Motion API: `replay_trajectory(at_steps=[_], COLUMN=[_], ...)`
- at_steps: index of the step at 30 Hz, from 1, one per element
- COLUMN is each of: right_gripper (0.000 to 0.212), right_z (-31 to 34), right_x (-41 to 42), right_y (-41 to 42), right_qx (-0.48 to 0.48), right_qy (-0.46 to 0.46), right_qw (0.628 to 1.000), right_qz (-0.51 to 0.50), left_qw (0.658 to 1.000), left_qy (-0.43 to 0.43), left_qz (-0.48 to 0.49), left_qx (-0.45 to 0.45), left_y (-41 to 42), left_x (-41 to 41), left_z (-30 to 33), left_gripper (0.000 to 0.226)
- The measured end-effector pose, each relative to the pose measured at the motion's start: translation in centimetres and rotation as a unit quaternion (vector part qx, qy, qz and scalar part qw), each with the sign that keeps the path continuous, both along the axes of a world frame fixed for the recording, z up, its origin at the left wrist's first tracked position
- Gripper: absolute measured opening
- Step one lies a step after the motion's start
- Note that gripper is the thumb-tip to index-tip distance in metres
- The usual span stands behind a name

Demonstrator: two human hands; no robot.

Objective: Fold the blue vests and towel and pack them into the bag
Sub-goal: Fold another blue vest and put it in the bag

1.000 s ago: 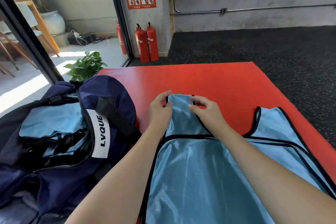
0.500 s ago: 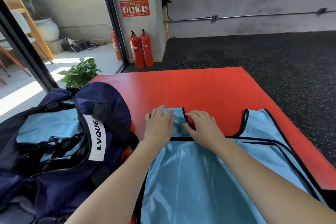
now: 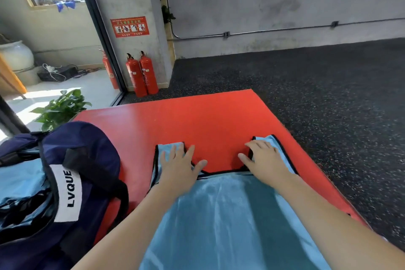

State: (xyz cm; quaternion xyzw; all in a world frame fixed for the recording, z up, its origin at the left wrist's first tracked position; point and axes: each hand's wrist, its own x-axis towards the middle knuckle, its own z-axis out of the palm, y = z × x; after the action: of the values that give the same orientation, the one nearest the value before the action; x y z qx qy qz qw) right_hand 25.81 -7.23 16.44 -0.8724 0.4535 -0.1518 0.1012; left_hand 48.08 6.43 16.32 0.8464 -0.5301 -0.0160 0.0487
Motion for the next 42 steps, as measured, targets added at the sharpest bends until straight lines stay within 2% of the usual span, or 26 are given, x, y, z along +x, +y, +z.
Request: replay_trajectory(at_steps=[2, 6, 10, 15, 20, 26, 28, 30, 33, 35, 39, 42], right_gripper=[0.052, 0.047, 0.041, 0.032, 0.026, 0.035, 0.035, 0.035, 0.038, 0.044, 0.037, 0.032], right_z=[0.1, -0.1, -0.3, -0.1, 0.3, 0.6, 0.4, 0.2, -0.7, -1.1, -0.8, -0.1], right_x=[-1.7, -4.1, -4.9, -5.1, -5.3, -6.4, -6.6, -6.5, -6.2, -6.1, -6.0, -6.0], right_y=[-1.3, -3.5, -5.3, -7.6, -8.7, -8.3, -8.0, -8.0, -8.4, -8.2, -6.5, -4.7], right_qx=[-0.003, 0.035, 0.073, 0.132, 0.186, 0.163, 0.153, 0.15, 0.141, 0.12, 0.058, 0.039], right_qy=[-0.004, -0.028, -0.058, -0.119, -0.239, -0.327, -0.327, -0.301, -0.196, -0.113, -0.08, -0.032], right_qw=[0.999, 0.996, 0.99, 0.978, 0.949, 0.924, 0.926, 0.936, 0.966, 0.982, 0.993, 0.999], right_qz=[-0.037, -0.082, -0.102, -0.105, -0.088, -0.115, -0.111, -0.104, -0.089, -0.091, -0.068, -0.014], left_qw=[0.998, 0.977, 0.96, 0.944, 0.91, 0.868, 0.87, 0.889, 0.954, 0.981, 0.983, 0.984], left_qy=[0.033, 0.172, 0.239, 0.311, 0.38, 0.426, 0.421, 0.392, 0.263, 0.175, 0.144, 0.133], left_qz=[-0.036, -0.087, -0.079, -0.037, -0.016, 0.004, -0.004, -0.029, -0.069, -0.071, -0.104, -0.11], left_qx=[-0.04, -0.095, -0.121, -0.103, -0.165, -0.255, -0.258, -0.237, -0.123, -0.052, -0.036, -0.045], left_y=[-2.1, -6.9, -11.8, -16.2, -17.2, -16.3, -16.1, -15.9, -15.8, -15.1, -12.0, -7.9], left_x=[-3.0, -8.7, -12.1, -12.8, -12.7, -12.5, -12.3, -12.3, -12.2, -12.1, -11.3, -9.6], left_z=[0.1, 0.6, 1.1, 1.2, 1.3, 0.8, 0.6, 0.5, -0.5, -0.6, 0.1, 0.6], left_gripper=[0.066, 0.048, 0.035, 0.017, 0.021, 0.026, 0.029, 0.031, 0.037, 0.043, 0.048, 0.049])
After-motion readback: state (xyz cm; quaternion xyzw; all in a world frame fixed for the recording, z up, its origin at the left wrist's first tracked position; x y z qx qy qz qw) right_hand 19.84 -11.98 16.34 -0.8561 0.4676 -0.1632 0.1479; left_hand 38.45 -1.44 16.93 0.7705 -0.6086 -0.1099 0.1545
